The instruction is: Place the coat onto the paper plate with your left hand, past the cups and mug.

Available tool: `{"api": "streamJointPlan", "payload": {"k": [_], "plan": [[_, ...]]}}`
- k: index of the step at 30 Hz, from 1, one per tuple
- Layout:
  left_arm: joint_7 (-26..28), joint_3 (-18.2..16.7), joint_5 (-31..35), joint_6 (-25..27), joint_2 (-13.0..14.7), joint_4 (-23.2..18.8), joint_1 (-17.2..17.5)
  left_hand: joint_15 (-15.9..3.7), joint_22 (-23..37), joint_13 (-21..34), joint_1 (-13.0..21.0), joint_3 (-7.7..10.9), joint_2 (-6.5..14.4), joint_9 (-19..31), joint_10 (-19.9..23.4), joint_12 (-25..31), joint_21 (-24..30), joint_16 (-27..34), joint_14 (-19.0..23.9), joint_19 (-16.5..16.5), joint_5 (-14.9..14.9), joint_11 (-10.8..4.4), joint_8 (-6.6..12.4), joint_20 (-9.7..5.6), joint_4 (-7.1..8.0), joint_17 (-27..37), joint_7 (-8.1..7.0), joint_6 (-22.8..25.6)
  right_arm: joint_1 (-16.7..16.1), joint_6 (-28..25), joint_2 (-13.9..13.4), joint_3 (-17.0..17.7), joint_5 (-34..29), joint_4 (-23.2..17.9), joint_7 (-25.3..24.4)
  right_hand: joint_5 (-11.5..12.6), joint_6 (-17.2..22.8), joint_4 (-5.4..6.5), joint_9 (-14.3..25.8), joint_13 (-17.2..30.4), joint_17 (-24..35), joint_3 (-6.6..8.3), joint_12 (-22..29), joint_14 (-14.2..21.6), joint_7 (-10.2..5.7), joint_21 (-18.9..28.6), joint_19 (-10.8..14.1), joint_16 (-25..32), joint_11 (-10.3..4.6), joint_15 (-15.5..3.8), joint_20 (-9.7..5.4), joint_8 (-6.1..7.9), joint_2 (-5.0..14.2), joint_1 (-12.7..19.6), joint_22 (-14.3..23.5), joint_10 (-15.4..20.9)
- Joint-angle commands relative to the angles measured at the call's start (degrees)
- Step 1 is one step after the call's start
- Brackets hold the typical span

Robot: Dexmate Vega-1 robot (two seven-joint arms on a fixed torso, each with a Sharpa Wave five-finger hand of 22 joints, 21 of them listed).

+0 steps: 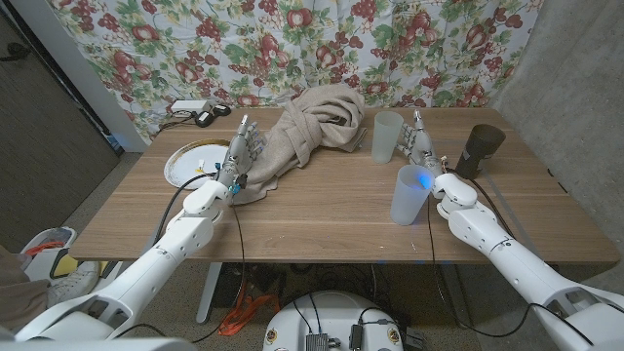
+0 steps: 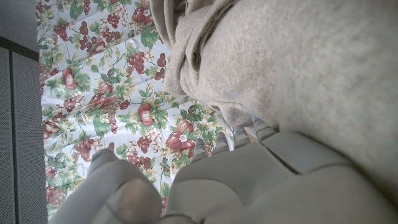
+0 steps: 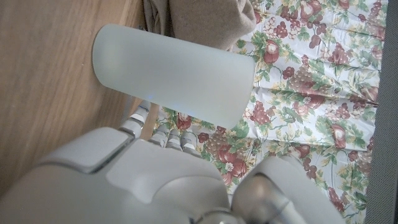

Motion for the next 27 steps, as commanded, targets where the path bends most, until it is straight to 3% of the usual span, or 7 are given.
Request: {"api": "streamJointPlan", "payload": {"k": [1, 11, 16, 27], "plan": [[0.2, -1.0, -0.8, -0.6, 1.3, -4.2, 2.7, 0.77, 0.3, 0.1, 0.3, -0.05, 0.3, 0.3, -0.7, 0.3, 0.1, 0.0, -2.2, -0.6, 0.3, 0.08, -0.12, 0.08, -0.25, 0.0, 0.25, -0.3, 0.3, -2.5, -1.4, -0.7, -1.5, -2.1, -1.2, 0.3, -0.3, 0.29, 0.2, 0.2, -0.1, -0.01, -0.2, -0.6, 0.12, -0.3, -0.4, 0.1, 0.08, 0.20, 0.24, 0.19, 0.58, 0.1, 0.2, -0.6], [4.2, -2.0, 1.1, -0.7, 2.9, -9.8, 4.9, 1.10, 0.3, 0.1, 0.6, 0.02, 0.5, 0.3, -0.7, 0.4, 0.0, -0.1, -3.1, -1.1, 0.3, 0.14, -0.12, 0.11, -0.38, 0.0, 0.45, -0.5, -0.5, -4.5, -2.5, -0.6, -1.2, -3.7, -1.7, 0.3, -0.4, 0.19, 0.2, 0.2, -0.5, 0.06, -0.2, -0.7, 0.16, -0.7, -0.5, 0.0, 0.16, 0.28, 0.49, 0.18, 0.97, 0.4, 0.2, -0.6], [8.3, -2.2, 4.8, 1.0, 5.2, -13.4, 5.8, 1.21, 0.3, 0.1, 0.8, 0.07, 0.6, 0.3, -0.7, 0.4, -0.1, -0.1, -3.3, -1.4, 0.3, 0.33, -0.10, 0.11, -0.46, 0.0, 0.57, -0.5, -0.3, -4.9, -2.4, -0.8, -1.1, -3.7, -1.6, 0.4, -0.5, 0.13, 0.2, 0.2, -0.6, 0.09, -0.2, -0.7, 0.14, -0.8, -0.5, 0.0, 0.22, 0.34, 0.56, 0.15, 1.15, 0.5, 0.2, -0.7], [11.5, -2.5, 7.9, 2.5, 6.9, -15.5, 6.6, 1.38, 0.3, 0.1, 1.1, 0.16, 0.8, 0.3, -0.7, 0.5, -0.1, -0.2, -4.1, -1.9, 0.2, 0.38, -0.07, 0.12, -0.62, 0.0, 0.61, -0.5, -0.4, -4.9, -2.4, -0.7, -1.8, -4.1, -2.9, 0.4, -0.5, 0.04, 0.2, 0.2, -0.9, 0.12, -0.3, -0.8, 0.15, -1.1, -0.5, 0.0, 0.24, 0.38, 0.71, 0.15, 1.40, 0.7, 0.2, -0.7]]}}
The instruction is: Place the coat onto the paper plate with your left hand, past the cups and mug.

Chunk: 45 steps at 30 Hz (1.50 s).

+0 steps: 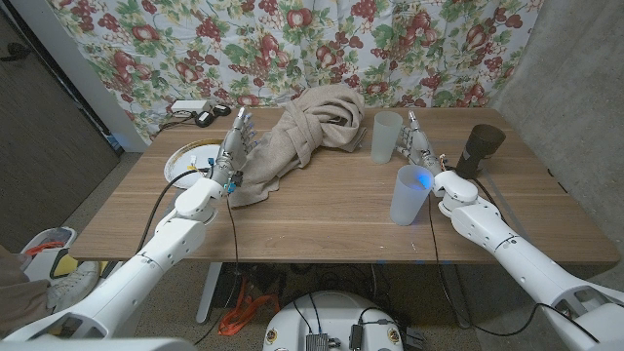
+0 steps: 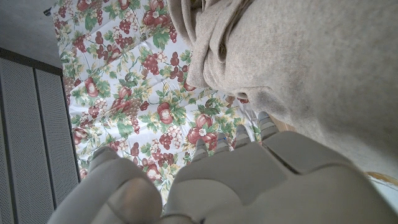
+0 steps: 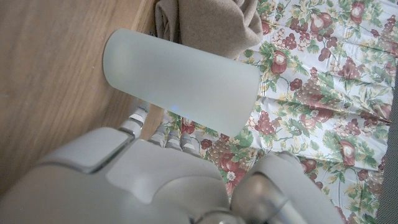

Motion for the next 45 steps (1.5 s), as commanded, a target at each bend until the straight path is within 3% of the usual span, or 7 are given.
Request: {"api": "streamJointPlan", "payload": {"k": [1, 24, 26, 30, 39, 45], "plan": [[3.6, -0.5, 3.3, 1.7, 2.4, -3.5, 1.2, 0.53, 0.3, 0.1, 0.4, -0.01, 0.1, 0.3, -0.2, 0.5, -0.1, -0.2, -4.4, -0.6, 0.2, 0.27, -0.06, 0.03, -0.46, 0.1, 0.14, 0.0, -0.1, -0.6, -0.3, 0.1, -0.5, -0.8, -1.3, 0.4, -0.5, 0.04, 0.2, 0.2, 0.1, 0.12, 0.0, -0.4, 0.15, -0.2, 0.1, 0.0, -0.06, 0.00, 0.20, 0.16, 0.34, -0.1, 0.3, -0.3], [9.9, -0.8, 10.9, 6.1, 5.8, -8.3, 2.3, 0.50, 0.4, 0.1, 1.0, 0.15, 0.4, 0.3, -0.2, 0.7, -0.1, 0.0, -5.2, -1.2, 0.1, 0.43, 0.03, 0.03, -0.82, 0.0, 0.25, 0.0, -2.1, 0.8, -1.0, 0.7, -2.1, -4.2, -3.7, 0.3, -0.4, -0.24, 0.1, 0.2, -0.6, 0.07, 0.0, -0.3, -0.34, -0.8, 0.2, 0.0, -1.11, -0.90, 0.03, 0.24, 0.67, 0.4, 0.3, -0.2], [10.5, -0.8, 11.4, 7.1, 6.0, -8.9, 2.3, 2.79, 0.4, 0.1, 1.2, 0.11, 0.4, 0.3, -0.3, 0.7, 0.2, 0.4, -4.7, -1.1, -0.1, 0.49, 0.02, 0.08, -0.99, 0.0, 0.30, -0.1, -2.3, 0.9, -1.2, 0.9, -2.0, -4.5, -3.7, 0.3, -0.2, -0.34, 0.1, 0.2, -0.8, 0.05, 0.0, -0.2, -0.99, -1.0, 0.3, 0.1, -1.67, -1.59, 0.08, 0.32, 0.73, 0.5, 0.3, 0.0], [11.8, -0.8, 12.7, 8.7, 6.6, -10.4, 2.3, 3.64, 0.4, 0.1, 1.3, 0.06, 0.3, 0.3, -0.1, 0.9, 0.3, 0.5, -4.5, -0.9, -0.2, 0.47, 0.05, 0.12, -1.08, 0.0, 0.35, 0.0, -2.6, 0.6, -2.0, 1.2, -2.0, -5.1, -3.5, 0.3, -0.2, -0.39, 0.1, 0.2, -0.9, 0.05, 0.0, -0.3, -1.01, -1.0, 0.3, 0.0, -1.85, -1.72, 0.11, 0.31, 0.78, 0.6, 0.3, -0.2], [11.9, 0.8, 15.8, 14.5, 8.5, -13.9, 0.3, 4.20, 0.4, 0.1, 2.3, -0.03, -0.3, 0.3, -1.5, 0.5, 0.4, 0.2, -5.6, -0.8, -0.2, 0.55, -0.59, 0.20, -1.87, 0.0, 0.41, -2.5, -2.3, 3.0, -2.9, 1.8, -1.9, -3.0, -0.8, 0.3, -0.3, -0.69, 0.1, 0.2, -1.4, 0.02, -0.1, -1.1, -1.73, -1.6, -0.2, -0.3, -2.71, -2.22, 0.33, 0.28, 0.85, 1.0, 0.3, -0.2], [13.8, 1.3, 17.0, 16.4, 8.0, -15.4, 0.6, 4.29, 0.4, 0.1, 2.7, -0.03, -0.4, 0.4, -1.7, 0.4, 0.4, 0.2, -5.8, -0.9, -0.2, 0.47, -0.53, 0.21, -2.10, 0.0, 0.38, -2.8, -1.9, 3.5, -3.2, 1.9, -1.6, -2.1, 0.5, 0.3, -0.3, -0.92, 0.1, 0.2, -1.6, 0.02, 0.0, -1.7, -1.89, -1.9, -0.6, -0.4, -2.85, -2.46, 0.43, 0.28, 0.86, 1.4, 0.3, -0.2]]}}
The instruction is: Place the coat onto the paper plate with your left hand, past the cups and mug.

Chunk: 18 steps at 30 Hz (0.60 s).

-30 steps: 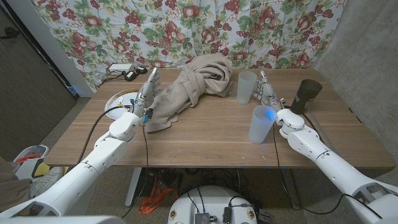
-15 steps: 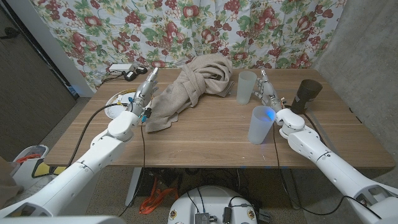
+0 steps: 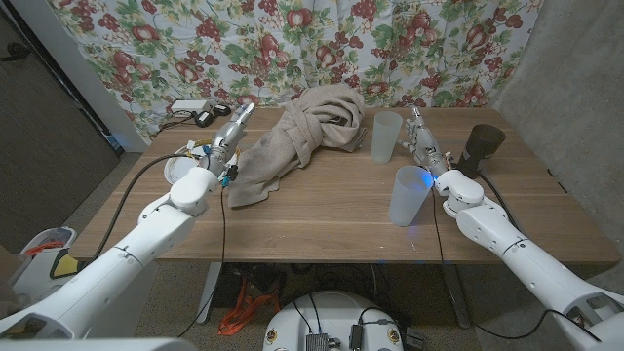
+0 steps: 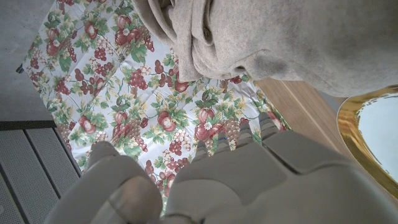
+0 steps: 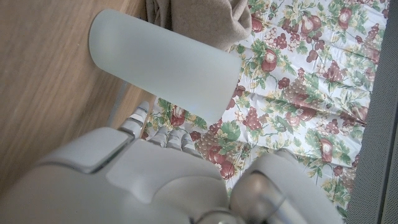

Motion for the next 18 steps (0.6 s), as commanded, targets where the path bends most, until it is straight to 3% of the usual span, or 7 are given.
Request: {"api": "streamJointPlan", "payload": {"k": [1, 9, 18], "plan": [[3.2, 1.6, 4.0, 5.8, 1.1, -4.7, -0.6, 0.62, 0.1, 0.1, 0.6, 0.08, -0.1, 0.1, -0.7, -0.2, 0.4, 0.2, -5.4, -0.1, -0.2, -0.09, 0.03, 0.21, -0.63, 0.2, 0.21, -0.8, 0.4, 1.7, -0.9, 0.6, 0.4, 1.6, 2.8, 0.3, 0.0, -0.53, 0.1, 0.2, -0.1, 0.05, 0.1, -0.7, -0.63, -0.3, -0.3, -0.1, -0.47, -0.51, 0.14, 0.32, 0.06, 0.6, 0.3, 0.3], [6.8, 1.4, 7.1, 9.0, 1.7, -8.2, 0.6, 0.39, 0.1, 0.1, 1.0, 0.08, -0.3, 0.1, -0.7, -0.2, 0.3, 0.3, -5.5, -0.2, -0.2, -0.09, 0.10, 0.21, -0.89, 0.2, 0.15, -1.0, 0.4, 2.4, -1.5, 1.0, 0.7, 2.6, 4.1, 0.3, 0.2, -0.79, 0.1, 0.2, -0.4, 0.08, 0.2, -0.7, -1.06, -0.4, -0.3, 0.0, -0.68, -0.85, 0.12, 0.39, 0.13, 1.1, 0.3, 0.8], [8.0, 1.9, 9.5, 13.2, 1.9, -7.6, -1.1, 0.18, 0.1, 0.2, 1.6, 0.06, -0.5, 0.1, -1.0, -0.2, 0.4, 0.3, -5.7, -0.3, -0.1, -0.01, 0.04, 0.24, -1.31, 0.2, -0.12, -1.9, -1.0, 1.6, -1.7, 1.9, 0.7, 0.8, 1.1, 0.3, 0.3, -1.00, 0.1, 0.2, -0.6, 0.10, 0.2, -0.7, -1.19, -0.6, -0.6, 0.0, -0.75, -0.99, 0.60, 0.42, 0.21, 1.4, 0.3, 0.9]]}}
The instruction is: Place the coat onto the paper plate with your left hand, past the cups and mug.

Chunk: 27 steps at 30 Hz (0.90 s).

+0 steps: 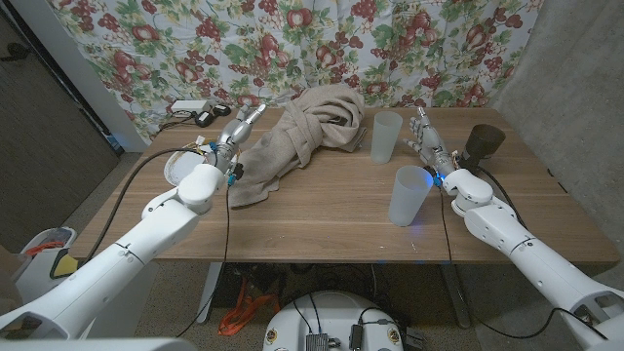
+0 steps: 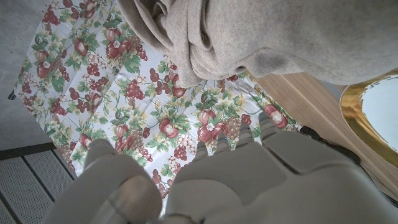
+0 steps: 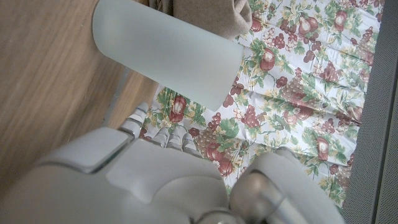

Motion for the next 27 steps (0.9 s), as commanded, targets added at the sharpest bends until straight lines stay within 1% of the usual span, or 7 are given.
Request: {"api": "streamJointPlan", "payload": {"k": [1, 3, 5, 10, 17, 22, 27], "plan": [[2.5, 0.5, 3.2, 5.1, 0.3, -1.0, -1.2, 0.15, 0.1, 0.2, 0.5, 0.00, 0.0, 0.1, -0.6, -0.2, 0.4, 0.3, -5.7, -0.3, -0.1, -0.10, 0.03, 0.25, -0.44, 0.2, -0.07, -0.6, -1.3, -0.1, -0.2, 1.0, -0.3, -1.2, -3.0, 0.3, -0.1, -0.36, 0.1, 0.2, 0.0, -0.09, 0.2, -0.3, -0.41, -0.1, -0.3, 0.0, -0.07, -0.62, 0.34, 0.43, 0.15, 0.6, 0.3, 0.2], [1.9, 0.2, 1.8, 5.1, -0.4, -0.1, -1.6, 0.14, 0.1, 0.2, 0.6, 0.00, 0.0, 0.1, -0.6, -0.2, 0.4, 0.4, -5.7, -0.3, -0.1, -0.16, 0.05, 0.25, -0.51, 0.2, -0.11, -0.7, -1.4, -0.2, -0.5, 0.9, -1.0, -1.8, -3.7, 0.2, 1.2, -0.79, 0.1, 0.2, -0.7, -0.11, 0.6, 0.5, -0.42, -0.1, 0.1, 0.4, 0.07, -0.96, -2.51, 0.85, 0.25, 1.2, 0.3, 1.7], [2.3, 0.8, 2.8, 7.9, 0.1, -0.7, -2.5, 0.11, 0.1, 0.2, 0.7, 0.01, -0.1, 0.1, -0.5, -0.2, 0.4, 0.4, -5.6, -0.3, -0.1, -0.11, 0.08, 0.24, -0.57, 0.2, -0.09, -0.7, -1.3, 0.1, -0.4, 1.0, -1.0, -1.7, -3.5, 0.2, 1.4, -0.86, 0.1, 0.2, -0.8, -0.12, 0.6, 0.7, -0.36, -0.1, 0.2, 0.4, 0.00, -1.01, -2.96, 0.90, 0.26, 1.3, 0.3, 1.8], [0.6, 2.8, 4.3, 11.7, 0.9, -0.1, -5.7, -0.20, 0.1, 0.2, 1.3, 0.09, -0.1, 0.1, -0.8, -0.2, 0.4, 0.4, -5.8, -0.4, -0.1, 0.02, 0.07, 0.22, -0.89, 0.2, -0.20, -1.2, -1.1, 0.7, -0.1, 1.0, -1.1, -1.3, -3.4, 0.2, 1.5, -0.95, 0.1, 0.1, -0.9, -0.13, 0.6, 0.7, -0.31, -0.2, 0.2, 0.4, -0.05, -0.96, -2.56, 0.87, 0.28, 1.4, 0.3, 1.8], [-1.0, 6.5, 7.6, 15.1, 0.7, 0.9, -10.1, -0.40, 0.1, 0.2, 2.1, 0.17, -0.3, 0.1, -1.3, -0.3, 0.4, 0.3, -6.2, -0.5, 0.0, -0.40, 0.04, 0.23, -1.35, 0.2, -0.36, -2.1, -1.5, 2.2, 0.1, 1.1, -0.7, -1.0, -2.1, 0.2, 1.2, -1.05, 0.1, 0.1, -1.1, -0.14, 0.5, 0.4, -0.41, -0.2, 0.2, 0.2, 0.00, -0.97, -2.65, 0.72, 0.33, 1.6, 0.3, 1.7], [-1.2, 8.7, 9.5, 17.5, -0.5, 1.1, -12.3, -0.55, 0.1, 0.2, 2.4, 0.18, -0.4, 0.1, -1.2, -0.2, 0.3, 0.4, -6.2, -0.6, 0.0, -0.59, 0.18, 0.23, -1.52, 0.2, -0.38, -2.0, -1.8, 2.6, 0.2, 1.1, -0.5, -0.9, -1.7, 0.2, 1.2, -1.10, 0.1, 0.1, -1.2, -0.12, 0.4, 0.2, -0.36, -0.3, 0.0, 0.2, 0.04, -0.91, -2.54, 0.68, 0.40, 1.7, 0.3, 1.7], [-1.9, 10.6, 11.9, 21.3, 0.0, 0.1, -14.3, -0.44, 0.1, 0.2, 2.9, 0.28, -0.4, 0.1, -1.7, -0.3, 0.3, 0.4, -6.4, -0.7, 0.0, -0.46, 0.08, 0.22, -1.79, 0.2, -0.08, -2.7, -2.2, 4.0, 0.7, 1.4, 0.3, -0.6, -1.0, 0.1, 1.4, -1.19, 0.1, 0.1, -1.3, -0.08, 0.5, 0.2, -0.10, -0.4, 0.0, 0.2, 0.01, -0.77, -2.54, 0.75, 0.55, 1.8, 0.3, 2.0]]}}
